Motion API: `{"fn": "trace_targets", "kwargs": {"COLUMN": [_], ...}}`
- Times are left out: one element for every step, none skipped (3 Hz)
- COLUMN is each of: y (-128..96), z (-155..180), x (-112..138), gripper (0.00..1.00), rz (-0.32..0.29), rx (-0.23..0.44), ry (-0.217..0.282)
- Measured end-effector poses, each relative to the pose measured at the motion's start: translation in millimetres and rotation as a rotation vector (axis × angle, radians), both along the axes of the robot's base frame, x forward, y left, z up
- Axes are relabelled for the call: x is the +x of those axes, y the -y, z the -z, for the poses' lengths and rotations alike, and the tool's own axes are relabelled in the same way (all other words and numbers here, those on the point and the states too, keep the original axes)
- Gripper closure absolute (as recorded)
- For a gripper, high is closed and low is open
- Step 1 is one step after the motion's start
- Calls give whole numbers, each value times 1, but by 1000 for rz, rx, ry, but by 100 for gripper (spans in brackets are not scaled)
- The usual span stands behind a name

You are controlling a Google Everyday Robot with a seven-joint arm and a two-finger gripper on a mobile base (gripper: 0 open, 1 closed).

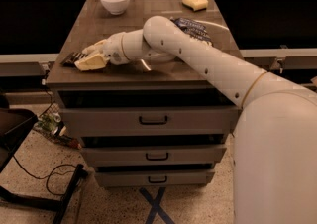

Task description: Pick rxbar chocolate

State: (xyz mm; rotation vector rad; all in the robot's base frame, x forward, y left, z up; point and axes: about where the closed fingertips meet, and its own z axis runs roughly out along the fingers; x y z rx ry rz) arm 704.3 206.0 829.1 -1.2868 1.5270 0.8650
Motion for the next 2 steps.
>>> {"fn": "trace_targets", "kwargs": {"y": [0, 0], "z": [0, 0], "x": [0, 0], "gripper": [100, 100], "rz": [0, 0], "rx": [0, 0], "ry": [0, 0]}}
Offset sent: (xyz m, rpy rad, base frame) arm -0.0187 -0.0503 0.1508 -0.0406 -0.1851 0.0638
